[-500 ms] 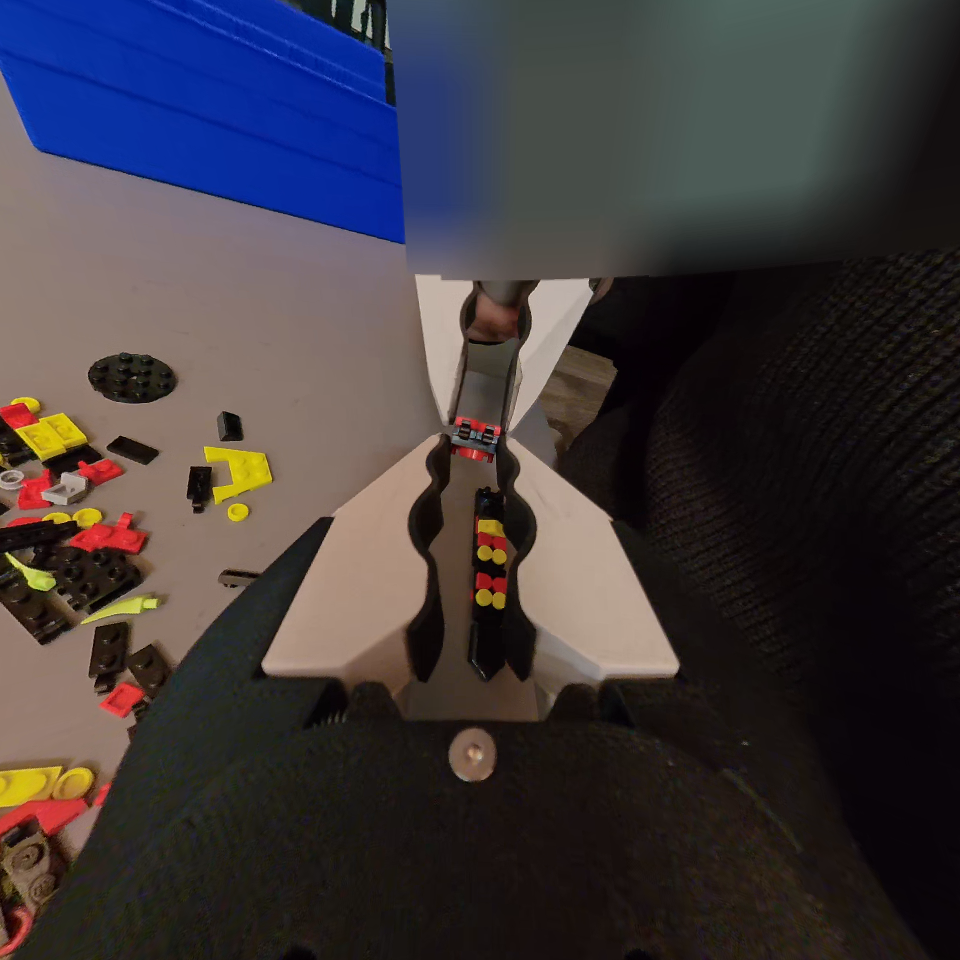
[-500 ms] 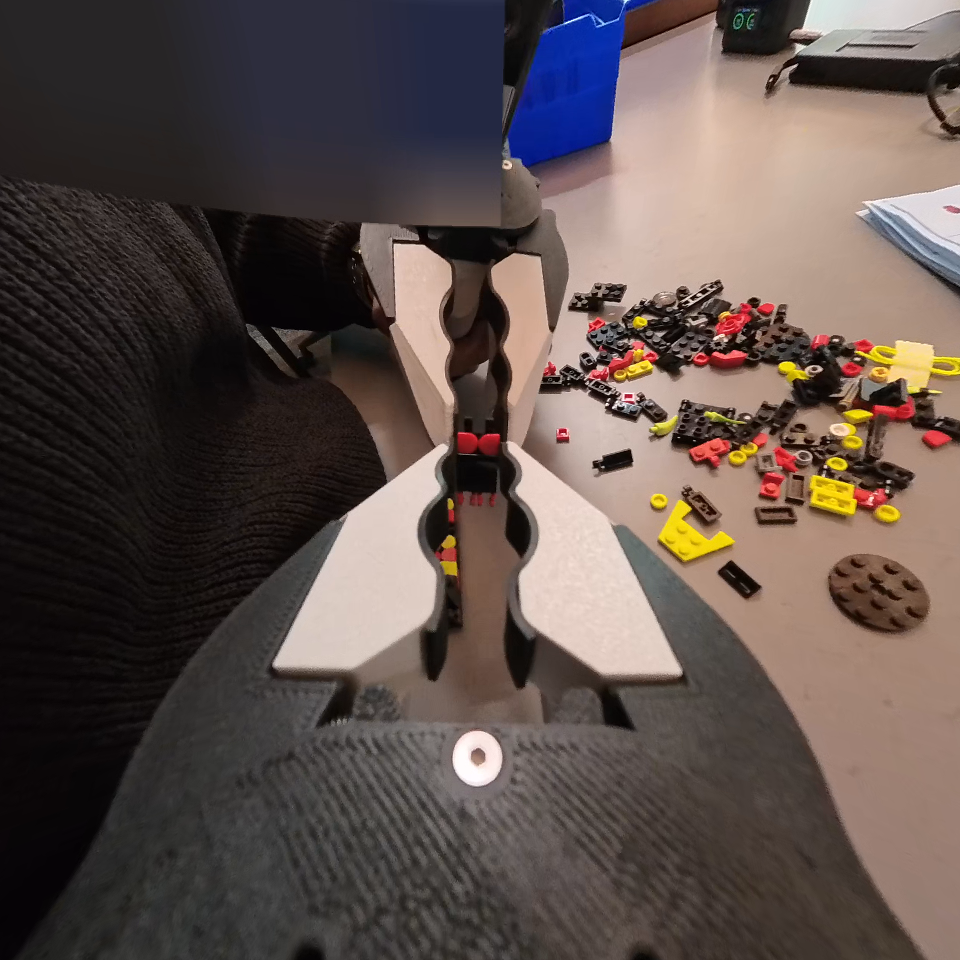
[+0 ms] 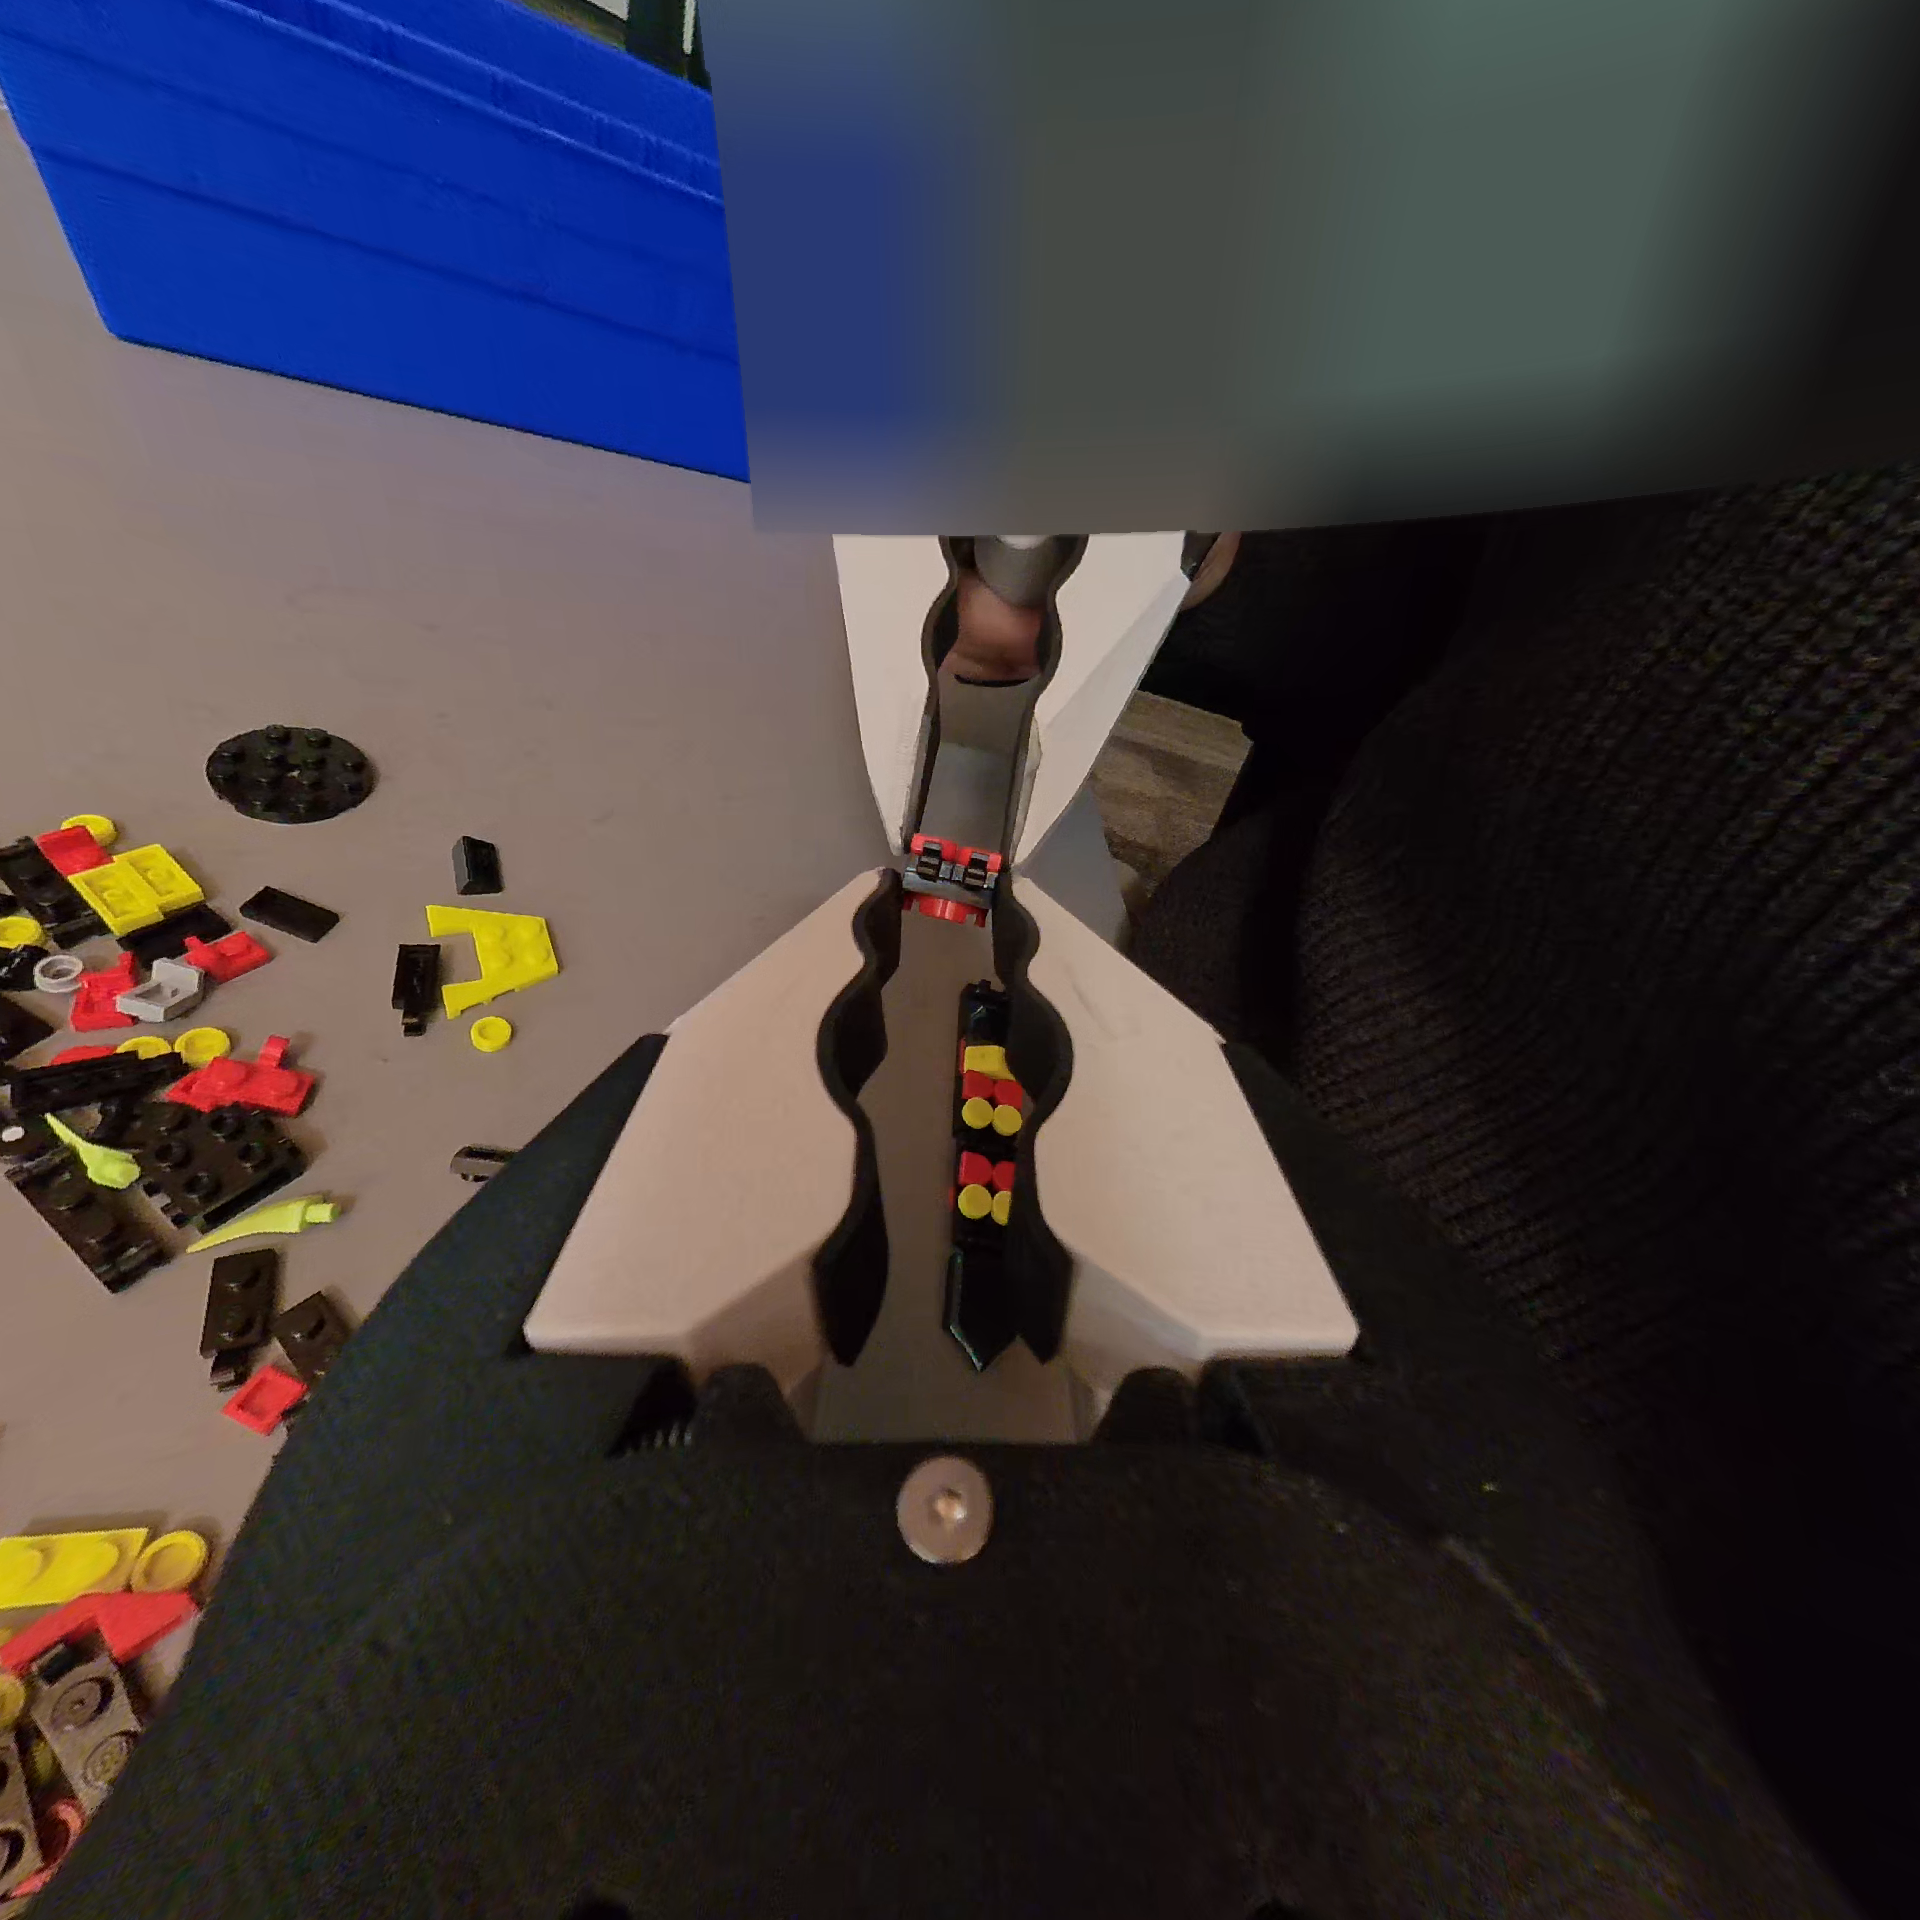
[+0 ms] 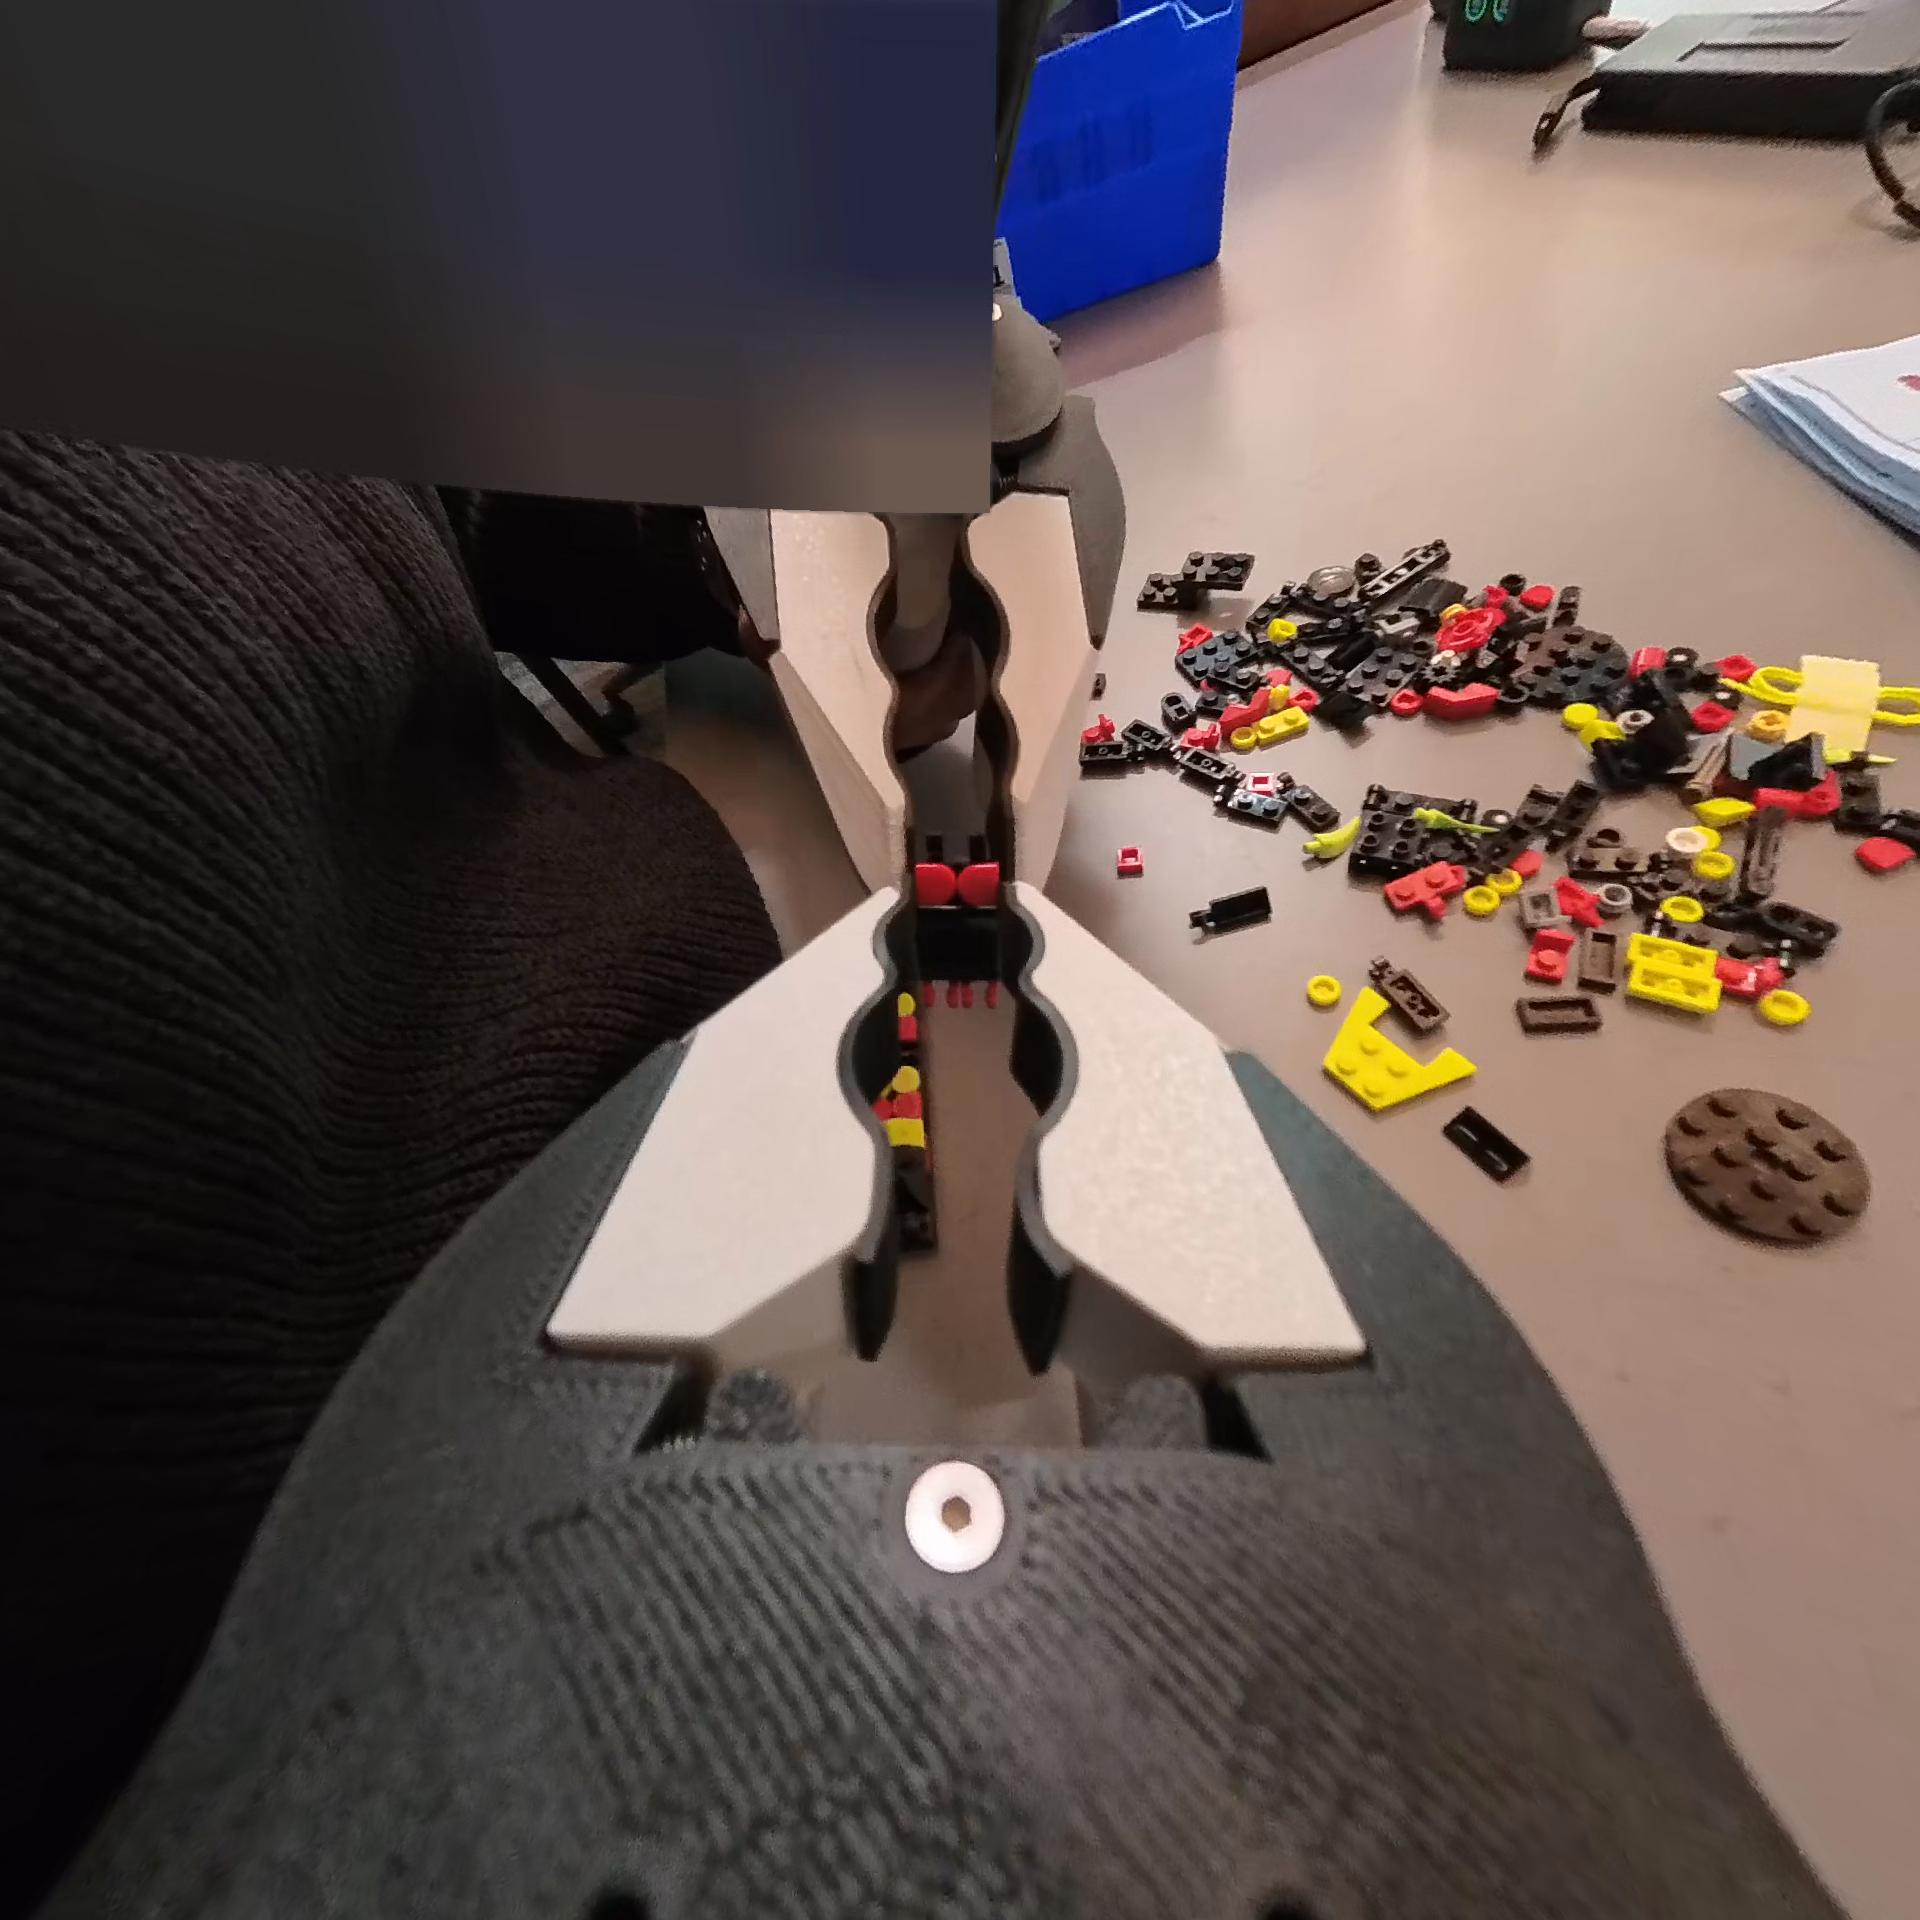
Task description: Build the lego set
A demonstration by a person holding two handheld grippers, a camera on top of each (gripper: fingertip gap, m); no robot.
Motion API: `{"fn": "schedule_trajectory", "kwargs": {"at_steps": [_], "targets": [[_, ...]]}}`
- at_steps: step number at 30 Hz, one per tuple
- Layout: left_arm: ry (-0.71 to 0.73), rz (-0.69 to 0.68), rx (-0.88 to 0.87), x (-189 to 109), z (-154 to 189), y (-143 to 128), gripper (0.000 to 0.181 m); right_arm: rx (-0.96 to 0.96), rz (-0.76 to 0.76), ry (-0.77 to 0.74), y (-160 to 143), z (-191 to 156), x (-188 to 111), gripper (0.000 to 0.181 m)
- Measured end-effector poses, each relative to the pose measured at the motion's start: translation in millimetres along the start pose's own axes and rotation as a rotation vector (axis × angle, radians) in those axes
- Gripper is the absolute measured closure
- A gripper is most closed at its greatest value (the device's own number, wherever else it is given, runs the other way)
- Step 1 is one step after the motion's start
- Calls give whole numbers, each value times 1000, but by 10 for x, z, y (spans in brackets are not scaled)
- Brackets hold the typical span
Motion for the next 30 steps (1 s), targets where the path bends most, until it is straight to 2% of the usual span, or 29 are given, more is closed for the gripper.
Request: {"fn": "schedule_trajectory", "kwargs": {"at_steps": [20,25,26,27,28,30], "targets": [[3,-10,-13,7,-10,-23,166,-44,-60,-36,-1,-15,9,167],[-4,20,-32,-17,-25,23,166,-72,7,-55,57,-4,-5,167],[-7,26,-42,-20,-29,26,166,-81,29,-71,79,9,-19,161],[-6,32,-49,-27,-39,28,166,-84,48,-87,96,29,-39,145],[-4,38,-54,-33,-52,28,166,-79,60,-92,103,45,-61,141],[-7,56,-73,-49,-71,38,166,-57,78,-88,100,79,-95,144]]}}
Point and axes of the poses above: each gripper's, where its closed fingertips meet, x out along the fingers, y out of its top, z = x × y across the jaws, the point moved 6 cm from there along -x, back along the fingers, and after that the axes turned 9 degrees about z, right-handed, at the moved point
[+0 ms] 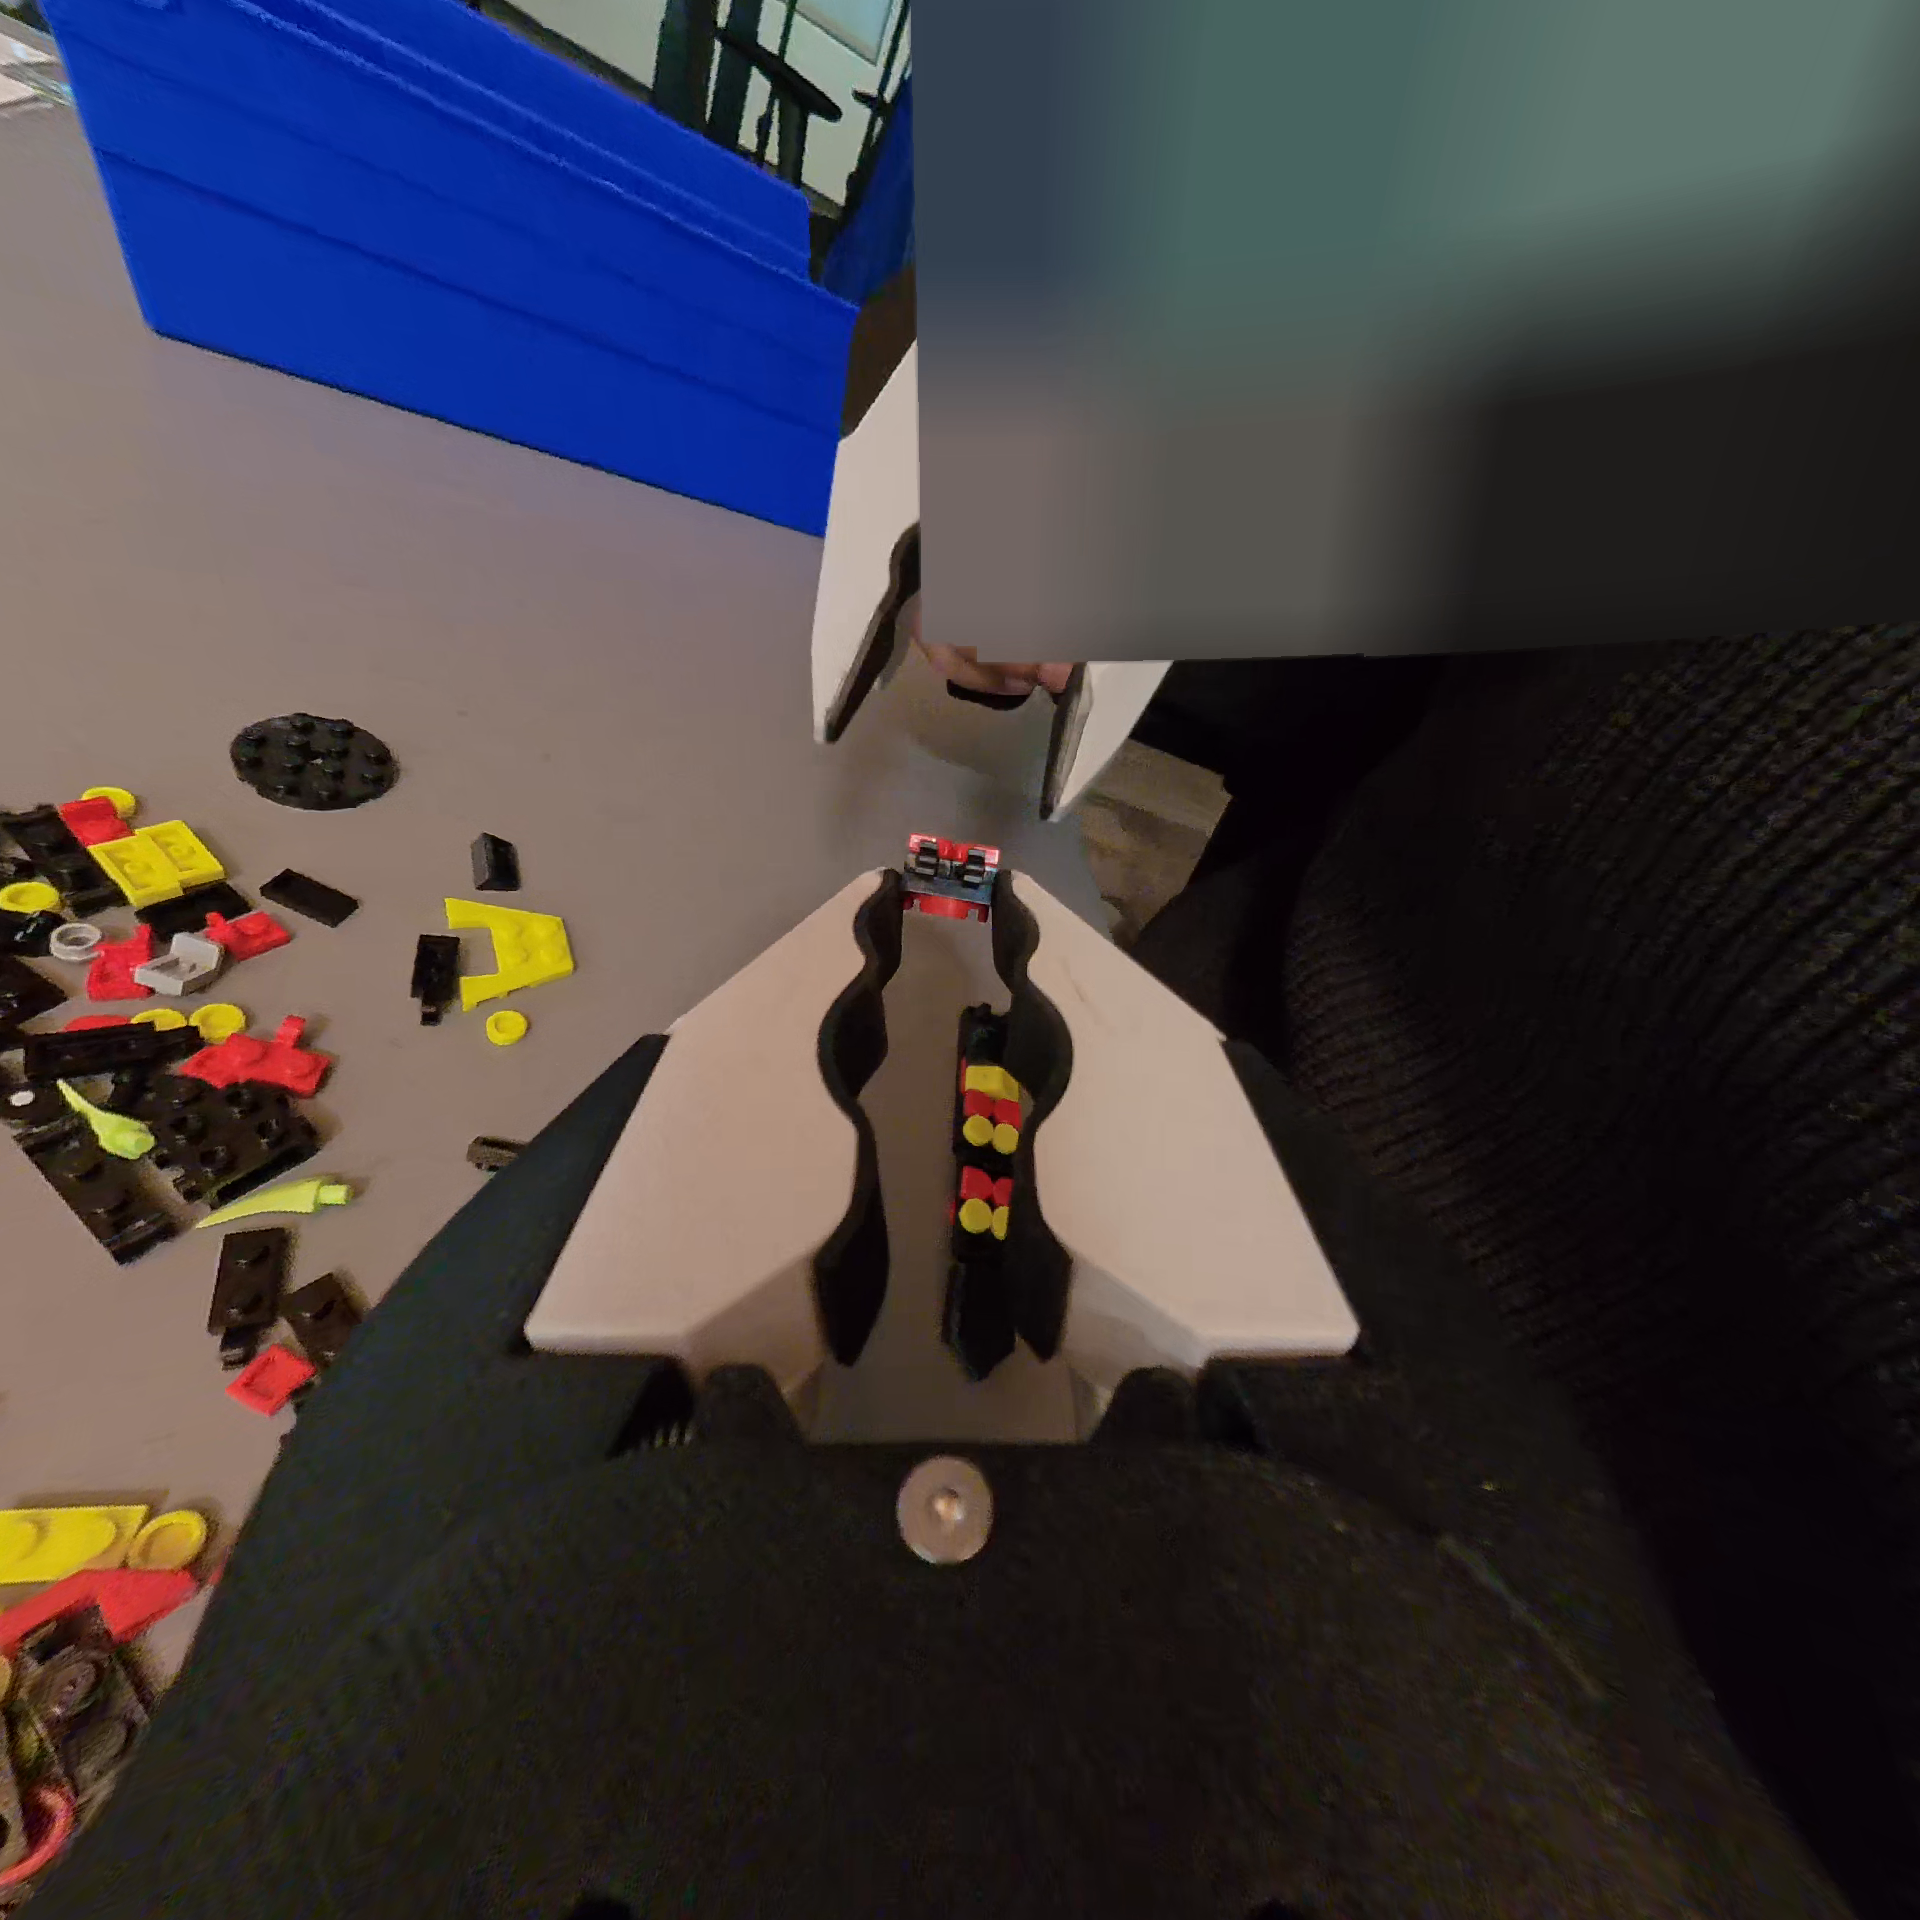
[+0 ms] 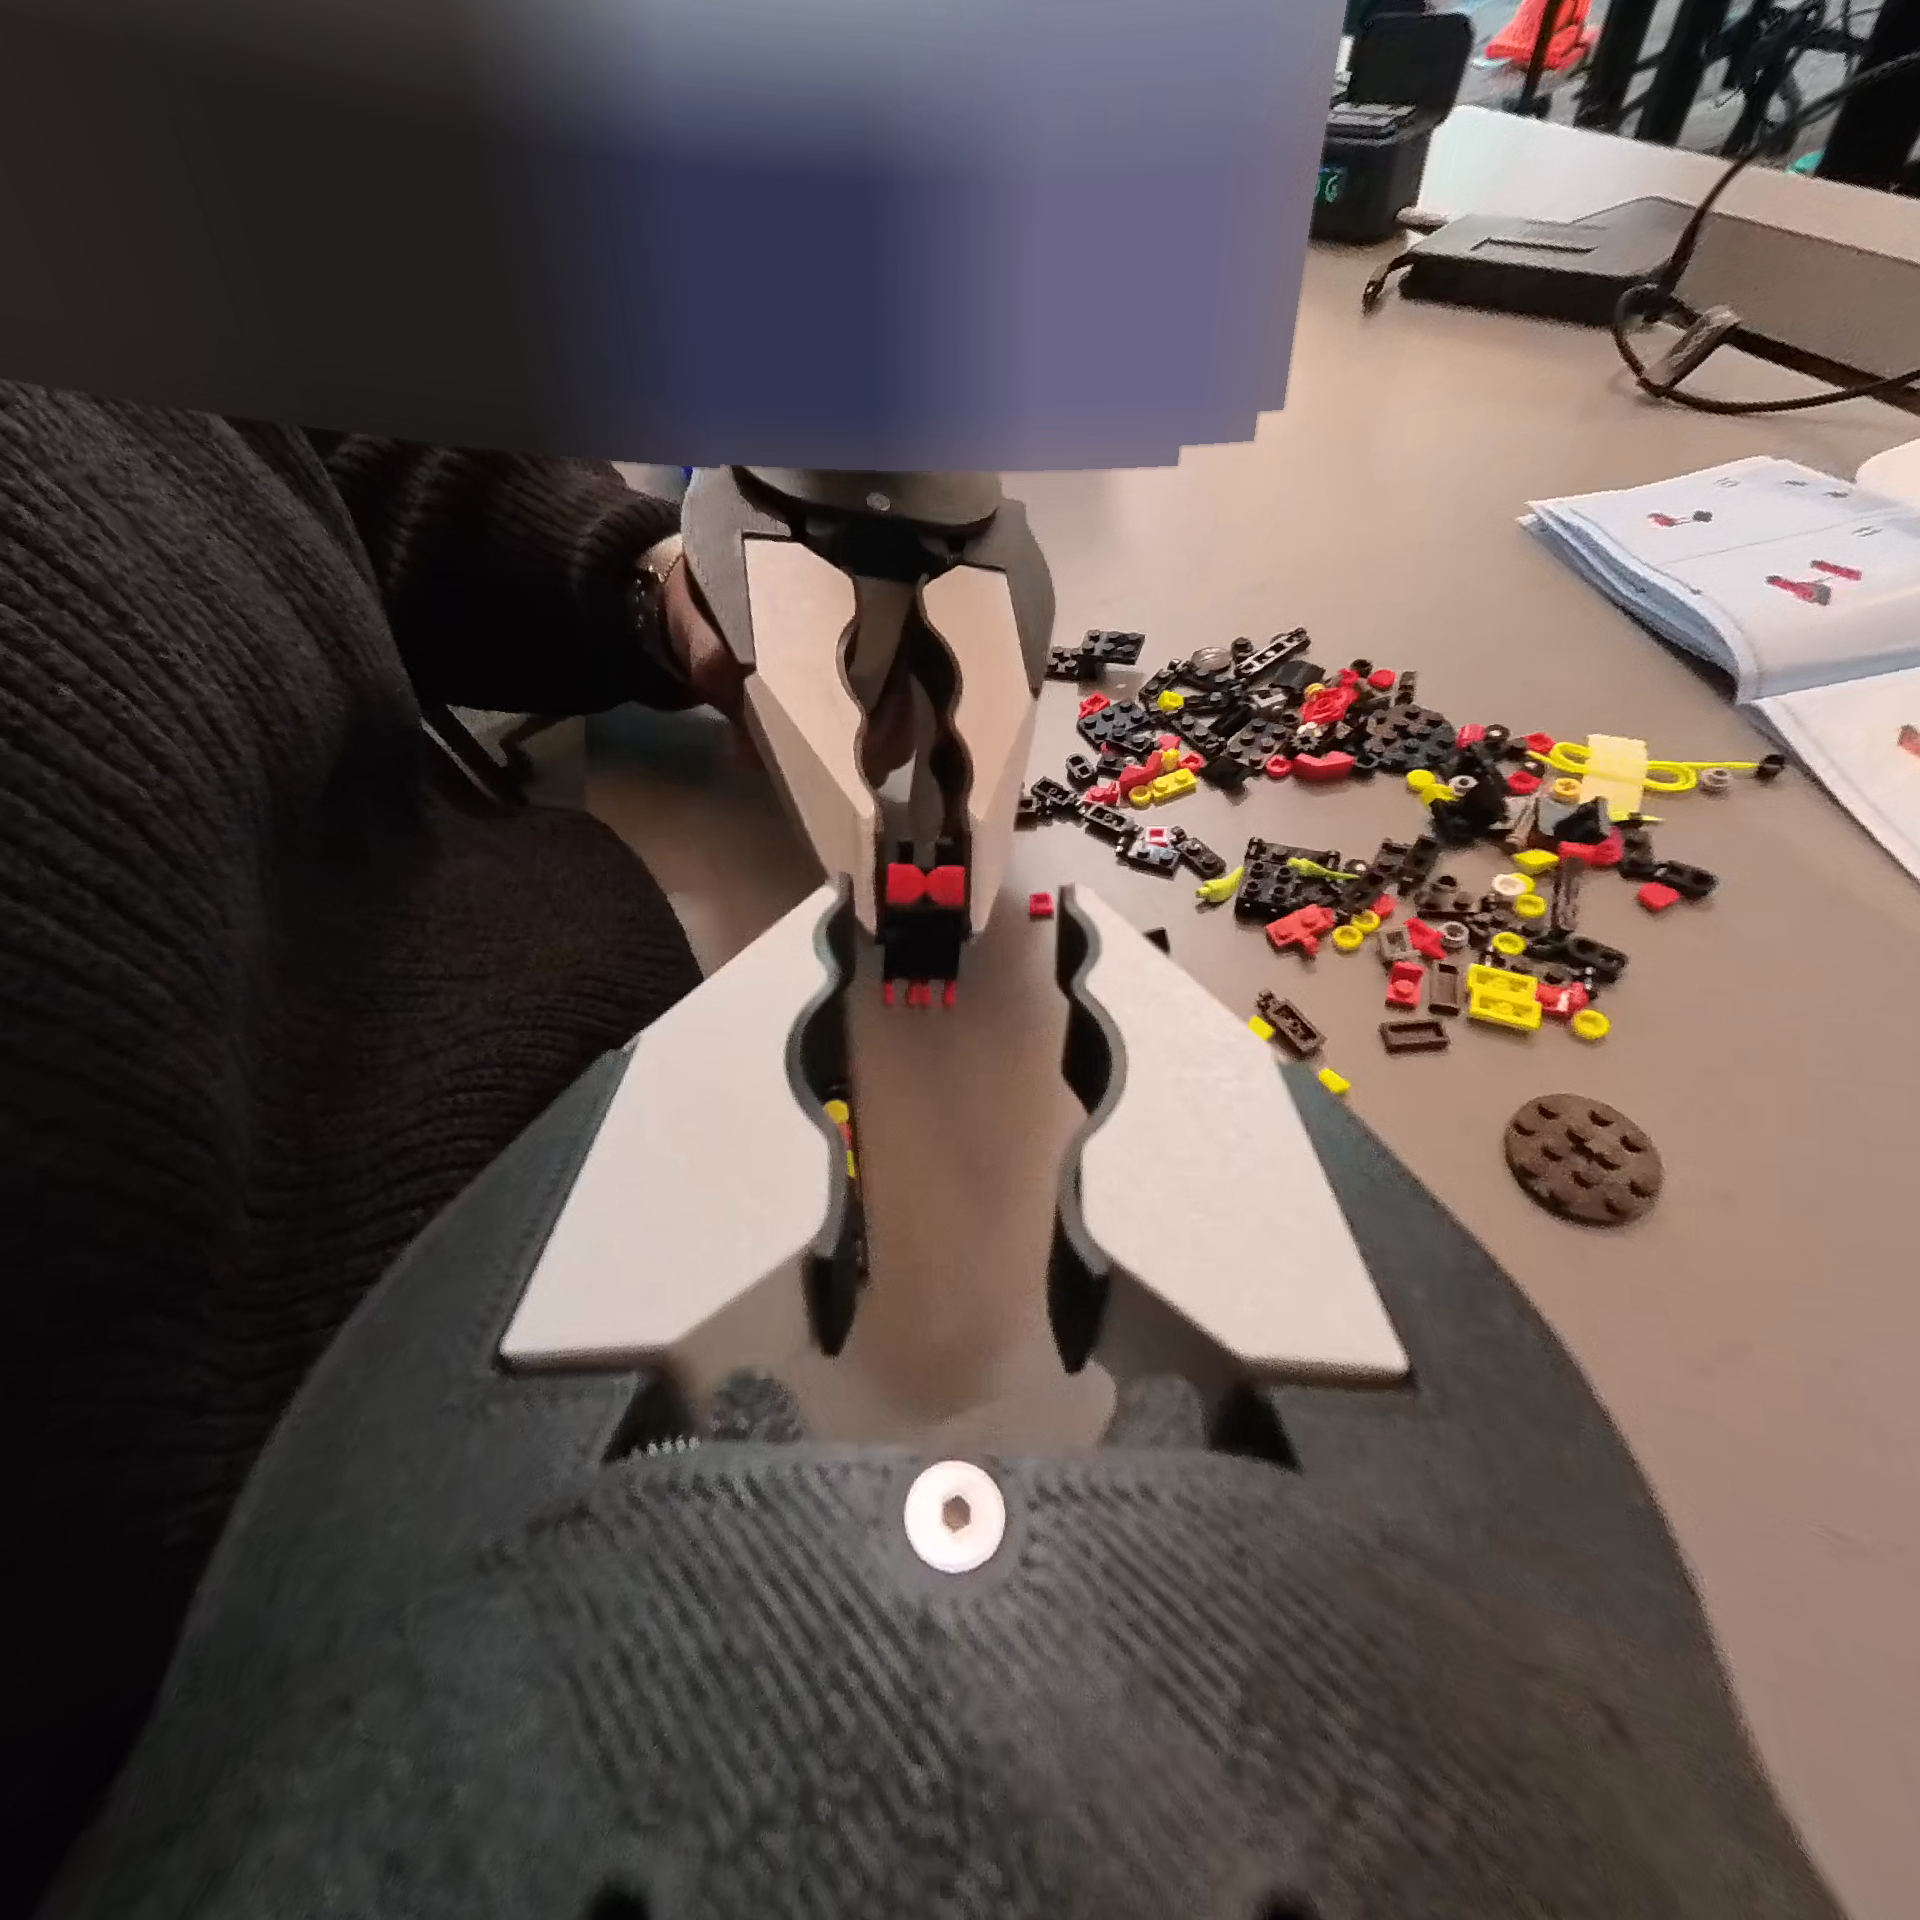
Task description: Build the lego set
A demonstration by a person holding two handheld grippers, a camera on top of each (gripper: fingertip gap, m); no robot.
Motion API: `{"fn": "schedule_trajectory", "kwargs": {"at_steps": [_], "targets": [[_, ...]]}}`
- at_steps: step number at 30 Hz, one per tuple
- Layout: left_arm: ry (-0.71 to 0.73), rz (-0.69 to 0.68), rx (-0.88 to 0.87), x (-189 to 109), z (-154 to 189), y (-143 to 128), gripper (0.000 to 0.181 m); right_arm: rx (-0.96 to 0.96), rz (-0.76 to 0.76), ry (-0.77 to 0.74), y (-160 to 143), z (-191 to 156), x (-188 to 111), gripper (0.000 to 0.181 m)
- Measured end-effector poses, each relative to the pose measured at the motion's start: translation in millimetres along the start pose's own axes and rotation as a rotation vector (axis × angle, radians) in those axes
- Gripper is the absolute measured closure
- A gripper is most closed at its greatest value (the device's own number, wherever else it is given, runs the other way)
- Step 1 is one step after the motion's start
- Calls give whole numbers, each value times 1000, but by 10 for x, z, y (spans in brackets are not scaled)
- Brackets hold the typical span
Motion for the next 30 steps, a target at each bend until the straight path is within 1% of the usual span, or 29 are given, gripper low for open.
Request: {"fn": "schedule_trajectory", "kwargs": {"at_steps": [4,8,13,18,19,20,21,23,26,29,30], "targets": [[-11,40,-40,-27,-13,42,166,36,-2,37,-34,-6,14,146],[-29,65,-73,-38,-14,59,166,46,-49,68,-112,-37,68,151],[-40,40,-73,-19,-5,18,166,58,-58,81,-135,-46,84,166],[-41,32,-92,-17,-21,3,166,68,-66,82,-149,-40,83,166],[-18,28,-93,-17,-48,-5,162,66,-76,70,-162,-26,82,166],[12,31,-88,-22,-83,-7,151,66,-94,49,-185,1,80,166],[37,36,-87,-33,-118,-5,145,68,-124,19,-228,40,78,166],[90,57,-97,-69,-196,17,138,59,-232,-56,-371,137,76,166],[151,88,-116,-135,-291,47,137,2,-416,-139,-596,220,95,166],[199,96,-117,-173,-353,51,136,-54,-487,-159,-665,207,141,166],[221,95,-115,-184,-375,49,132,-68,-493,-160,-667,198,151,166]]}}
Point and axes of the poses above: each gripper's, where its closed fingertips meet, x out along the fingers, y out of its top, z = x × y across the jaws, the point moved 6 cm from there along -x, back along the fingers, and after that the axes turned 9 degrees about z, right-handed, at the moved point
